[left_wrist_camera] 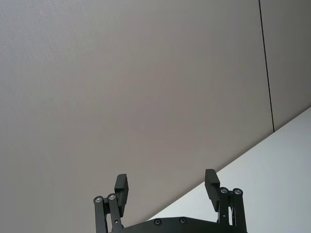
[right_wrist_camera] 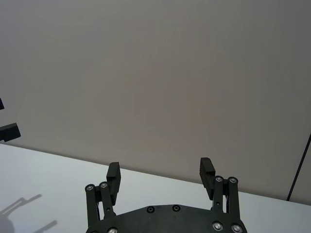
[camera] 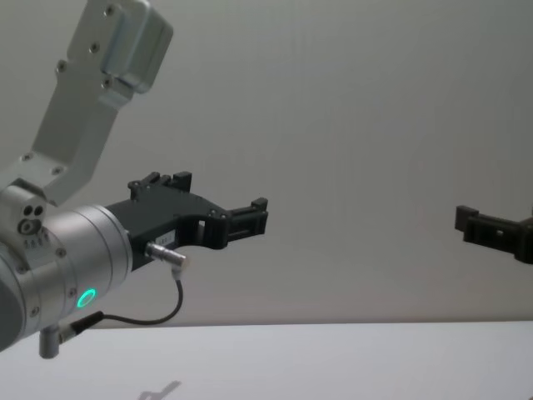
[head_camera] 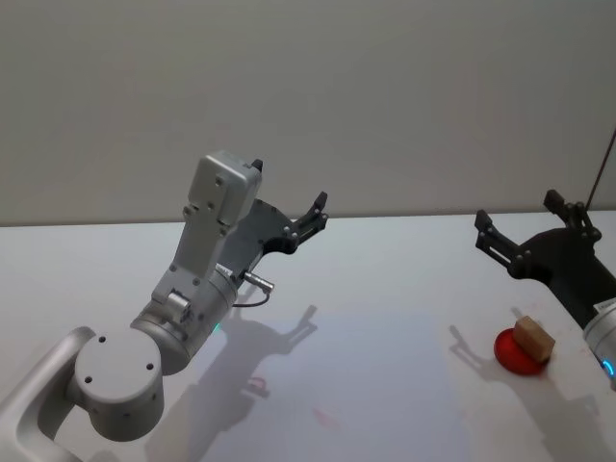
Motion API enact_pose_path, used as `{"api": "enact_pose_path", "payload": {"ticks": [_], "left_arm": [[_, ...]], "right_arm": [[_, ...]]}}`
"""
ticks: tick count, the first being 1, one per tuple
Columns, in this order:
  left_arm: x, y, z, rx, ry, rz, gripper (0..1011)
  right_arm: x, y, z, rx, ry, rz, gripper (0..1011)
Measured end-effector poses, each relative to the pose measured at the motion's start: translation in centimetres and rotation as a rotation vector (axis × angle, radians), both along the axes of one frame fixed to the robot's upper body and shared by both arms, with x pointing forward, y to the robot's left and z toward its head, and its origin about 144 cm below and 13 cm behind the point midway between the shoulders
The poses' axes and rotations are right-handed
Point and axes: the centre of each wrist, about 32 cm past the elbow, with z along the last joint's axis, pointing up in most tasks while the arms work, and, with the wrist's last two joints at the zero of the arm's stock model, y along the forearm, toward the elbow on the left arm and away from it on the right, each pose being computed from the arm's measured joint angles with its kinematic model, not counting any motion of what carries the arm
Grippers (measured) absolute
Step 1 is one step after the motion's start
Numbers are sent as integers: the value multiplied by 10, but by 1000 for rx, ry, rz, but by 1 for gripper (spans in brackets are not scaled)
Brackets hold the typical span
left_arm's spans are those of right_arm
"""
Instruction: Use the one hand to pick up the stamp and affix it onto the A4 paper.
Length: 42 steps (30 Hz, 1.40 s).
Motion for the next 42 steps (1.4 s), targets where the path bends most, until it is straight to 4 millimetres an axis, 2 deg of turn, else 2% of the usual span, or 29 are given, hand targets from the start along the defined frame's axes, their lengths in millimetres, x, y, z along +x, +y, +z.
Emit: {"api": "enact_pose_path", "payload": {"ticks": [12, 29, 42], "left_arm": [[0, 0, 0, 0, 0, 0, 1001], [0, 0, 0, 0, 0, 0, 1001], [0, 0, 0, 0, 0, 0, 1001]], "right_arm": [[1, -20, -1, -14, 4, 39, 1001], [-18, -63, -13, -61, 91, 62, 1001], [-23, -81, -23, -93, 151, 47, 1001]]}}
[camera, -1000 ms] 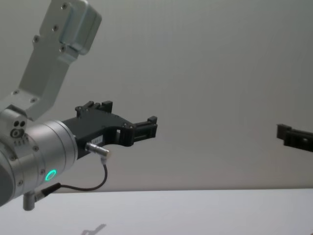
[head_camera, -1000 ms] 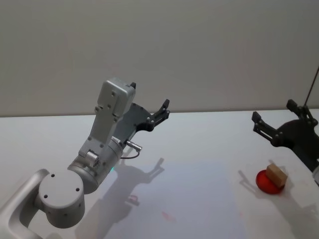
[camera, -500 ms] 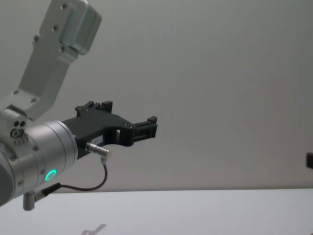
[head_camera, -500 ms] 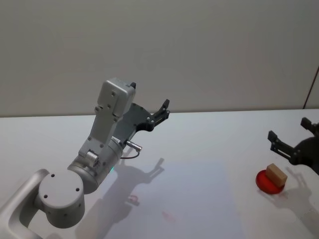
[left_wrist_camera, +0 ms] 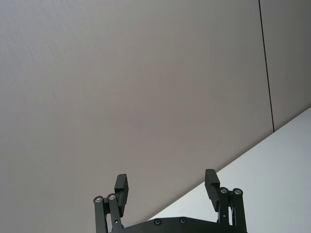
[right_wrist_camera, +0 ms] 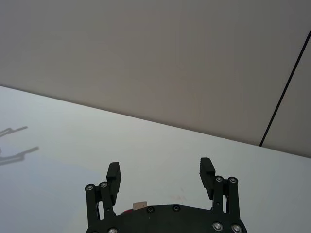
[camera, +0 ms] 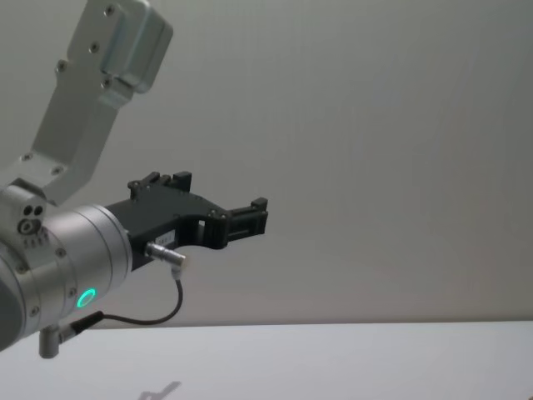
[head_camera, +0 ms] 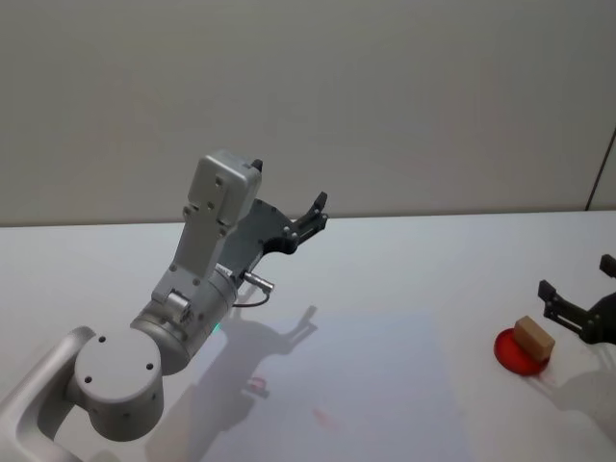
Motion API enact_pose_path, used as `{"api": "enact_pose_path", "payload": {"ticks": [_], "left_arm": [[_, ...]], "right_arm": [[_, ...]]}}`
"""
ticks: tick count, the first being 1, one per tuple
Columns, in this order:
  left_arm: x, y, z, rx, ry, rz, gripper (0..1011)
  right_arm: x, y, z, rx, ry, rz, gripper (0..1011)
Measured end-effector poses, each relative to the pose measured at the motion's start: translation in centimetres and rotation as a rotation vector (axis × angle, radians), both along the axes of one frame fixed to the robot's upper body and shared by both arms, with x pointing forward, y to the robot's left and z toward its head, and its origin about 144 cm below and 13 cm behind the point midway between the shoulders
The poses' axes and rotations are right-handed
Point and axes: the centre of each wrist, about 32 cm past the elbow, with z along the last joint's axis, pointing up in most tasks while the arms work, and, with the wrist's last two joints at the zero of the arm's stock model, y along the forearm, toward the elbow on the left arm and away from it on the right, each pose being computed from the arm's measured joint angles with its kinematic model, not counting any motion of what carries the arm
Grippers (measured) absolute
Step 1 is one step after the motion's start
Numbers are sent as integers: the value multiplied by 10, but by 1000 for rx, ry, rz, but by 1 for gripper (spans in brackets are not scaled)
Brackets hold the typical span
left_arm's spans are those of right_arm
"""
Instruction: Use the one hand to pick up the stamp and affix it onto the A4 paper.
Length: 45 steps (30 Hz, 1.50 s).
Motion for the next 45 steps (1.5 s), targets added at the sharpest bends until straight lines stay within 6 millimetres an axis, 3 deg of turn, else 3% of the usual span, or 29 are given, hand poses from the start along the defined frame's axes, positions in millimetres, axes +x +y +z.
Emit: {"api": "enact_pose_path", "payload": {"ticks": [45], "left_arm": [[0, 0, 0, 0, 0, 0, 1001]], "right_arm": [[7, -7, -25, -49, 139, 40, 1001]]}}
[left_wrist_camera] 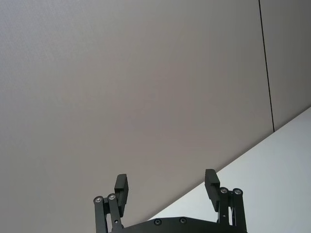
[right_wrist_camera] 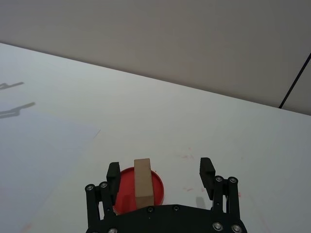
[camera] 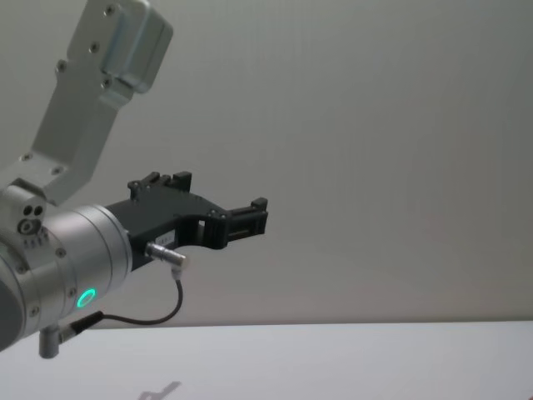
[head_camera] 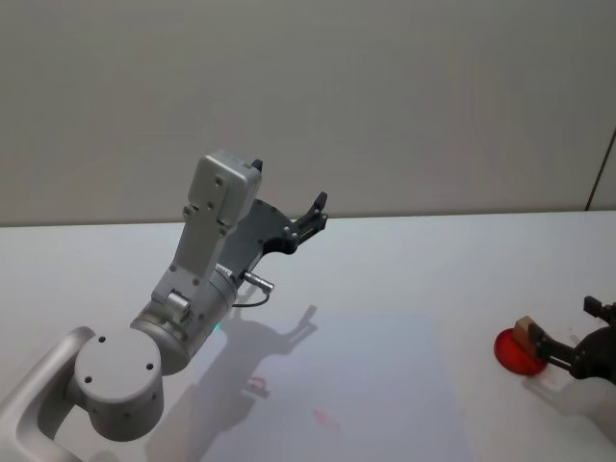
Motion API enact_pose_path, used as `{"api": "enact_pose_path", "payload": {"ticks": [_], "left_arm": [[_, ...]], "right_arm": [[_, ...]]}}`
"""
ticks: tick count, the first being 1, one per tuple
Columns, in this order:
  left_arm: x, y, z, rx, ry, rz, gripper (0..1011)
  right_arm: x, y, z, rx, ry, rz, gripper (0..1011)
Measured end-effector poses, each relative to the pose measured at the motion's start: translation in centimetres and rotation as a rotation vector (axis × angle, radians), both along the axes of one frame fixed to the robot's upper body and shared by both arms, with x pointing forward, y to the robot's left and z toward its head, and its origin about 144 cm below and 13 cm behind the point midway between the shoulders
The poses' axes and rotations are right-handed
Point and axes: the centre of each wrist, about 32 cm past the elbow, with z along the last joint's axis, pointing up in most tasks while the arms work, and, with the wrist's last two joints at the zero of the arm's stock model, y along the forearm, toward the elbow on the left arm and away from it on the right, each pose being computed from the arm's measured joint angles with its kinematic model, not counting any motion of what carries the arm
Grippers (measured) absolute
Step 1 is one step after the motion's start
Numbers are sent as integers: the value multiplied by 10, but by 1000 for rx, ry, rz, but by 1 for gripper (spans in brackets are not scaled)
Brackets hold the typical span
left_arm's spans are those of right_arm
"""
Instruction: Use the one hand to pick up the stamp and affix it onto the A4 paper.
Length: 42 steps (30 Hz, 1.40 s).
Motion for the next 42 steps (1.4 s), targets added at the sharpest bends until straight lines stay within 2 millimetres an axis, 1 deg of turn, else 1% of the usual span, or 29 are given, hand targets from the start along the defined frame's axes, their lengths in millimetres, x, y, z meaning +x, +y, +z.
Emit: {"api": "enact_pose_path", "payload": {"ticks": [23, 42], "left_arm": [[0, 0, 0, 0, 0, 0, 1001], [0, 0, 0, 0, 0, 0, 1001]], "right_arm": [[5, 5, -11, 1, 11, 4, 1001], [10, 9, -17, -2, 11, 14, 1001]]}}
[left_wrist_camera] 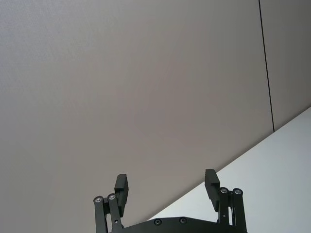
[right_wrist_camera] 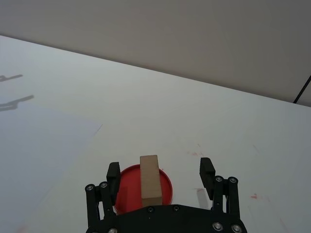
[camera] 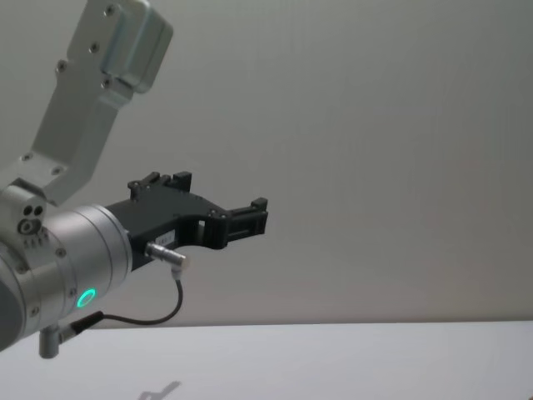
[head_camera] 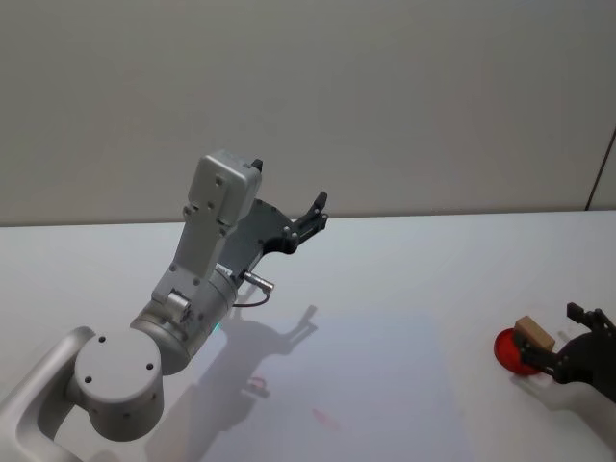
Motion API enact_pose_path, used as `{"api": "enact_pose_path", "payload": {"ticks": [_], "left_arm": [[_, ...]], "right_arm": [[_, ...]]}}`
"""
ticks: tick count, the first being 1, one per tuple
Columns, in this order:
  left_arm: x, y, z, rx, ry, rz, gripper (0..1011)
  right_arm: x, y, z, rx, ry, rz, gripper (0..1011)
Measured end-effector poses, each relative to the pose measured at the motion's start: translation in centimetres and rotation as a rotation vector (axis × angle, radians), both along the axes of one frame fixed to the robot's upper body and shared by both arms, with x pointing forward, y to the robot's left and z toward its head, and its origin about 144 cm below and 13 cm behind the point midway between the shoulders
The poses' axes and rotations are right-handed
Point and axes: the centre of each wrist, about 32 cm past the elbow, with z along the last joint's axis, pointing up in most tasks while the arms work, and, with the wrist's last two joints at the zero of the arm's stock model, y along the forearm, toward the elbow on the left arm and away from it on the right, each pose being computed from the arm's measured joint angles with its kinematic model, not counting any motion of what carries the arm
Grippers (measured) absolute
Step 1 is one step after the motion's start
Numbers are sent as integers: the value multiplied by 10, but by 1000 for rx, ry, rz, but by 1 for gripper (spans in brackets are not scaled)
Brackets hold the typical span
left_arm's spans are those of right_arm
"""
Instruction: Use the one hand to pick up the stamp and affix it onto the A4 paper.
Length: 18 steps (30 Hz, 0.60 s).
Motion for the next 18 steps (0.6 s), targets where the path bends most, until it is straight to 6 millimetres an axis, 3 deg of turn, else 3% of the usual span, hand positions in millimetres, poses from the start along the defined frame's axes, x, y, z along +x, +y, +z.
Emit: {"api": "enact_pose_path", "payload": {"ticks": [18], "left_arm": [[0, 0, 0, 0, 0, 0, 1000]], "right_arm": [[4, 3, -4, -9, 11, 10, 1001]]}}
